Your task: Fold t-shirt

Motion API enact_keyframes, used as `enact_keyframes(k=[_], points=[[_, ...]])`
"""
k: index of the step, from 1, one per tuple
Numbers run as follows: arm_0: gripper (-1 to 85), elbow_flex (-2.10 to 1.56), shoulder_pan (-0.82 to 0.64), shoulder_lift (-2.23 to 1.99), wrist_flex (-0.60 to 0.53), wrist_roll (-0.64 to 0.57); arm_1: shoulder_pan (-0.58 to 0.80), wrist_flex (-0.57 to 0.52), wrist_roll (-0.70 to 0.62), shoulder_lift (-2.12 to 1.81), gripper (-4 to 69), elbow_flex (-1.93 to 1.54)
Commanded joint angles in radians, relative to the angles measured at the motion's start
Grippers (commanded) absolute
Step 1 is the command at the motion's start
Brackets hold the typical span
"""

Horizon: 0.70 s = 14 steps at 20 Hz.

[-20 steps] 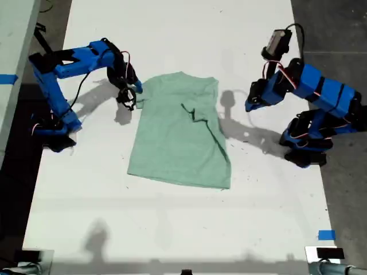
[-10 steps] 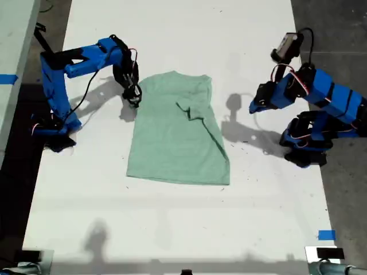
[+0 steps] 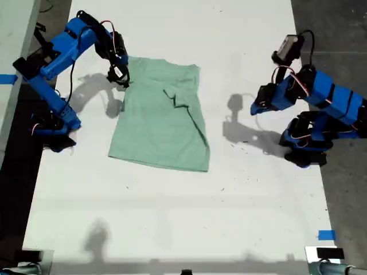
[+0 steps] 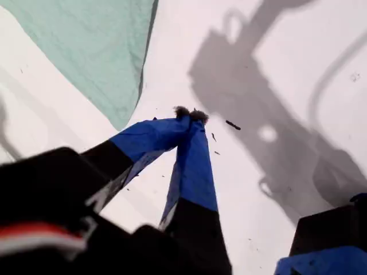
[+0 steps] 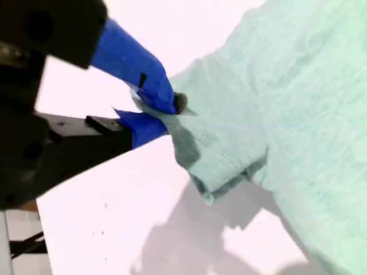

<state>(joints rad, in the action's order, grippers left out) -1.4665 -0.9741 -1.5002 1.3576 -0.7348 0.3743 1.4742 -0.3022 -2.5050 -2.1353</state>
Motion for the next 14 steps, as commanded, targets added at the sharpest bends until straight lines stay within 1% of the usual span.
enact_keyframes(k=[1, 2, 4, 9, 11, 14], points=[[0.0, 0.025, 0.135, -0.035, -0.089, 0.046, -0.011, -0.026, 0.011, -0.028, -0.7, 0.006], [0.0, 0.049, 0.176, -0.005, -0.121, 0.061, -0.011, -0.026, 0.014, -0.028, -0.7, 0.006], [0.0, 0.14, 0.232, 0.095, -0.147, 0.094, -0.02, -0.026, 0.023, -0.028, -0.7, 0.003], [0.0, 0.499, 0.288, 0.42, -0.132, 0.13, -0.049, -0.038, 0.048, -0.028, -0.7, -0.011], [0.0, 0.65, 0.291, 0.546, -0.089, 0.137, -0.064, -0.041, 0.061, -0.028, -0.7, -0.018], [0.0, 0.71, 0.31, 0.611, -0.104, 0.14, -0.077, -0.044, 0.075, -0.029, -0.7, -0.031]])
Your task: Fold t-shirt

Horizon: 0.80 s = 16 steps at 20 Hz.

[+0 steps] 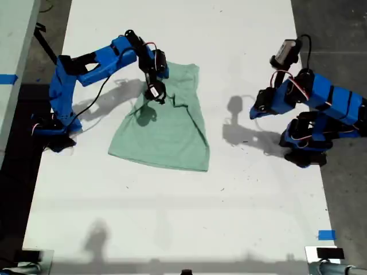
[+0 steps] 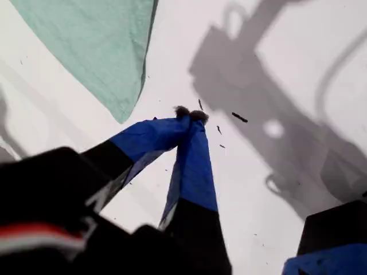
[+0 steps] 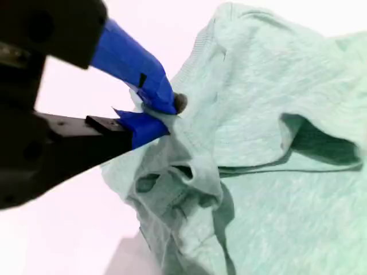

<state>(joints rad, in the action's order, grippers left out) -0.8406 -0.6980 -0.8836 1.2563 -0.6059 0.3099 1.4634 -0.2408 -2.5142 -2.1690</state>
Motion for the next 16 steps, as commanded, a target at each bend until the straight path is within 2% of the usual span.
enact_keyframes(k=[1, 4, 6, 9, 11, 14, 16], points=[[0.0, 0.086, 0.038, 0.006, -0.012, 0.012, -0.014, -0.034, 0.015, -0.021, -0.7, 0.002], [1.7, 0.103, 0.04, 0.052, -0.018, 0.002, -0.014, -0.04, 0.015, -0.025, -0.7, -0.005], [18.0, 0.104, 0.063, 0.058, -0.028, -0.072, -0.014, -0.048, 0.015, -0.025, -0.7, -0.011], [25.6, 0.106, 0.083, -0.021, 0.005, -0.11, -0.014, -0.058, 0.012, -0.025, -0.7, -0.015], [23.7, 0.103, 0.081, -0.126, 0.071, -0.129, -0.014, -0.058, 0.012, -0.025, -0.7, -0.014], [18.2, 0.069, 0.077, -0.307, 0.247, -0.14, -0.025, -0.055, 0.012, -0.025, -0.8, -0.006], [17.8, -0.021, 0.106, -0.445, 0.337, -0.13, -0.035, -0.057, 0.012, -0.015, -0.8, 0.008]])
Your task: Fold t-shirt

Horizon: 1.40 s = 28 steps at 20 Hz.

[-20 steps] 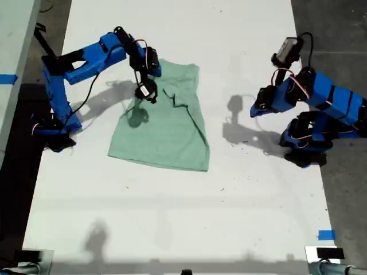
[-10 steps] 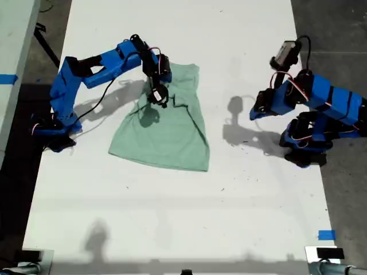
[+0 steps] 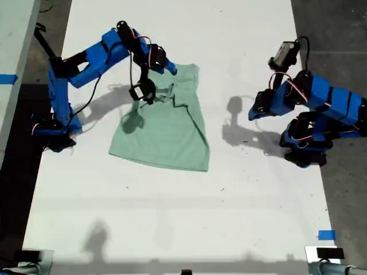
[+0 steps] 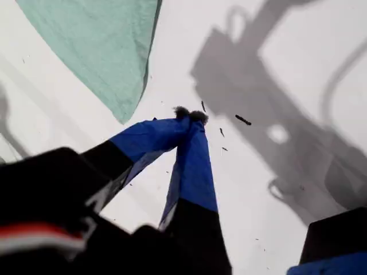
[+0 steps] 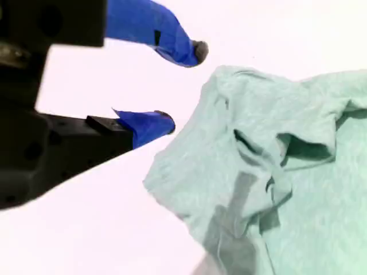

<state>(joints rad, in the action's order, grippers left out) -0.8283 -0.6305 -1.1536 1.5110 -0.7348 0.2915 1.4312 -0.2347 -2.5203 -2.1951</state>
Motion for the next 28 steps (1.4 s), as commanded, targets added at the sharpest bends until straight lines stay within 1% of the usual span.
enact_keyframes(k=[1, 3, 5, 8, 10, 13, 15, 16, 18, 19, 21, 23, 28], points=[[17.2, -0.086, 0.064, -0.244, 0.112, 0.008, -0.034, -0.034, 0.005, 0.008, -0.8, 0.054], [16.7, -0.239, 0.143, -0.396, 0.127, 0.038, -0.078, -0.055, 0.005, 0.098, -0.8, 0.112], [16.6, -0.443, 0.235, -0.552, 0.087, 0.086, -0.137, -0.091, 0.002, 0.244, -0.8, 0.195], [16.3, -0.742, 0.325, -0.765, 0.029, 0.163, -0.202, -0.123, 0.0, 0.428, -0.8, 0.318], [15.8, -0.87, 0.367, -0.873, 0.025, 0.21, -0.241, -0.149, 0.003, 0.508, -0.8, 0.374], [15.5, -0.966, 0.423, -0.948, 0.02, 0.275, -0.295, -0.187, 0.008, 0.604, -0.9, 0.448], [15.5, -0.986, 0.451, -0.948, 0.012, 0.298, -0.322, -0.198, -0.008, 0.632, 1.9, 0.485], [15.8, -0.994, 0.463, -0.945, 0.002, 0.305, -0.334, -0.204, -0.012, 0.635, 12.7, 0.491], [16.1, -0.996, 0.48, -0.917, -0.011, 0.314, -0.356, -0.212, -0.041, 0.635, 27.8, 0.491], [16.2, -0.996, 0.486, -0.908, -0.017, 0.318, -0.365, -0.216, -0.066, 0.637, 31.4, 0.485], [16.2, -0.996, 0.495, -0.902, -0.031, 0.321, -0.377, -0.222, -0.092, 0.638, 32.6, 0.463], [16.2, -0.996, 0.495, -0.9, -0.034, 0.321, -0.383, -0.262, -0.117, 0.649, 32.9, 0.417], [16.0, -1.002, 0.5, -0.899, -0.04, 0.325, -0.36, -0.517, -0.158, 0.71, 30.8, 0.201]])
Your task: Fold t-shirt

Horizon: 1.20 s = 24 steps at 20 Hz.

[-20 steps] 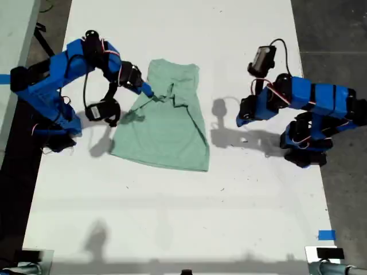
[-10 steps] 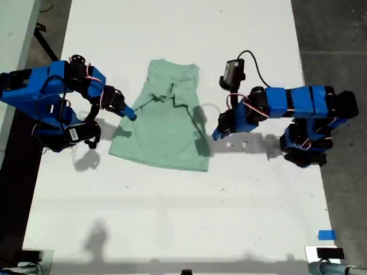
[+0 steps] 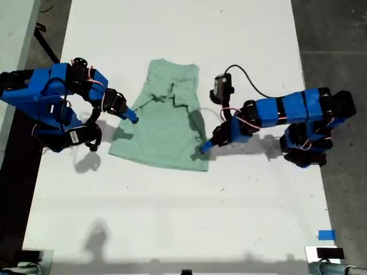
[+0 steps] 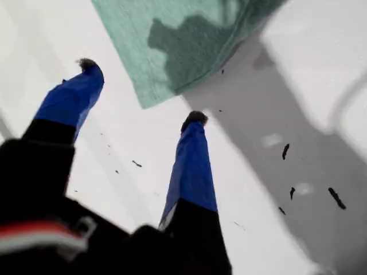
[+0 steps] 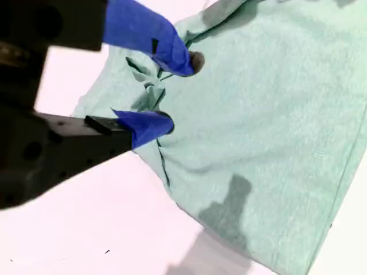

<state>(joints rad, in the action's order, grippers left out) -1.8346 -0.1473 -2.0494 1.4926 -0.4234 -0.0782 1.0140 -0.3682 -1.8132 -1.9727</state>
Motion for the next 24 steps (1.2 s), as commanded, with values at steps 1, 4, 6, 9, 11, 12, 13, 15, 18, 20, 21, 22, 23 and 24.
enact_keyframes(k=[1, 4, 6, 9, 11, 12, 13, 15, 18, 20, 21, 22, 23, 24], points=[[16.0, 0.002, 0.018, -0.003, -0.021, 0.014, 0.018, -0.127, -0.034, 0.023, 30.5, -0.034], [15.8, -0.002, 0.021, -0.005, -0.023, 0.018, 0.043, -0.179, -0.064, 0.077, 30.2, -0.031], [15.7, -0.009, 0.021, -0.006, -0.025, 0.018, 0.052, -0.215, -0.08, 0.1, 29.9, -0.031], [15.5, -0.021, 0.02, -0.011, -0.028, 0.02, 0.071, -0.245, -0.097, 0.138, 29.6, -0.032], [15.5, -0.029, 0.02, -0.014, -0.028, 0.021, 0.081, -0.262, -0.106, 0.16, 29.4, -0.035], [15.5, -0.032, 0.02, -0.015, -0.028, 0.021, 0.084, -0.272, -0.112, 0.17, 28.8, -0.037], [15.4, -0.037, 0.018, -0.017, -0.028, 0.021, 0.089, -0.279, -0.114, 0.181, 28.2, -0.037], [15.4, -0.043, 0.018, -0.021, -0.029, 0.023, 0.097, -0.29, -0.118, 0.204, 28.1, -0.038], [15.2, -0.052, 0.018, -0.028, -0.029, 0.025, 0.103, -0.313, -0.12, 0.224, 24.0, -0.049], [15.2, -0.055, 0.02, -0.032, -0.029, 0.026, 0.106, -0.331, -0.114, 0.229, 15.0, -0.061], [15.2, -0.057, 0.02, -0.032, -0.029, 0.028, 0.109, -0.334, -0.106, 0.233, 5.2, -0.064], [15.2, -0.058, 0.021, -0.032, -0.029, 0.029, 0.109, -0.339, -0.107, 0.235, 0.1, -0.066], [15.2, -0.058, 0.021, -0.032, -0.029, 0.029, 0.109, -0.341, -0.107, 0.236, -0.8, -0.066], [15.2, -0.058, 0.023, -0.032, -0.029, 0.029, 0.106, -0.336, -0.104, 0.236, -0.8, -0.063]])
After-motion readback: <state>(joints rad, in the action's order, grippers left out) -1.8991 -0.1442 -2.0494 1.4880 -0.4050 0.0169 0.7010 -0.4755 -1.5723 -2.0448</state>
